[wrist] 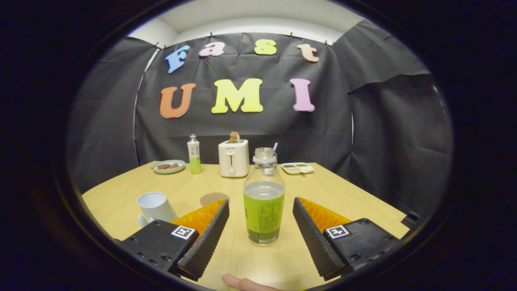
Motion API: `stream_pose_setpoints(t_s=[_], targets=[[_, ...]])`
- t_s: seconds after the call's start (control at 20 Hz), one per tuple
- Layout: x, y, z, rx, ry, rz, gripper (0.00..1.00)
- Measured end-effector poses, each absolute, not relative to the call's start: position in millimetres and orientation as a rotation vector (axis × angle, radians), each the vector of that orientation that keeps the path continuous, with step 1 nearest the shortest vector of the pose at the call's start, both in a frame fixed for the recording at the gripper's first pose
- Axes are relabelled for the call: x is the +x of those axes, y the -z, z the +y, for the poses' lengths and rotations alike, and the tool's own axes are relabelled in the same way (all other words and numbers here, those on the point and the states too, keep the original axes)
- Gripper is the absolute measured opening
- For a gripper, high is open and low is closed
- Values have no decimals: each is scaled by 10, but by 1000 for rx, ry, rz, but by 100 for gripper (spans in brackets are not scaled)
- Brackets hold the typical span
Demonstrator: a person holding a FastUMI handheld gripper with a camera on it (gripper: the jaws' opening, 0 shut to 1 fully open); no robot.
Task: Take the bottle from table, then pour the juice into the cup, finally place the bottle on the coaster
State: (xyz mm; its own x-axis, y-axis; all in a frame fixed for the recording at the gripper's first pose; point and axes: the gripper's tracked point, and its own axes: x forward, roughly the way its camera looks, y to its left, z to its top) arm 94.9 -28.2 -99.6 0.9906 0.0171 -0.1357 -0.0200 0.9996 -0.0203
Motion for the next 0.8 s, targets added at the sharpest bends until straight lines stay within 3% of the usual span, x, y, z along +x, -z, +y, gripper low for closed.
stream_pose_setpoints(t_s=[0.6,0.8], targets=[[1497,1108,-385,19,-27,188,100],[1517,1093,-375,-4,-22,178,94]])
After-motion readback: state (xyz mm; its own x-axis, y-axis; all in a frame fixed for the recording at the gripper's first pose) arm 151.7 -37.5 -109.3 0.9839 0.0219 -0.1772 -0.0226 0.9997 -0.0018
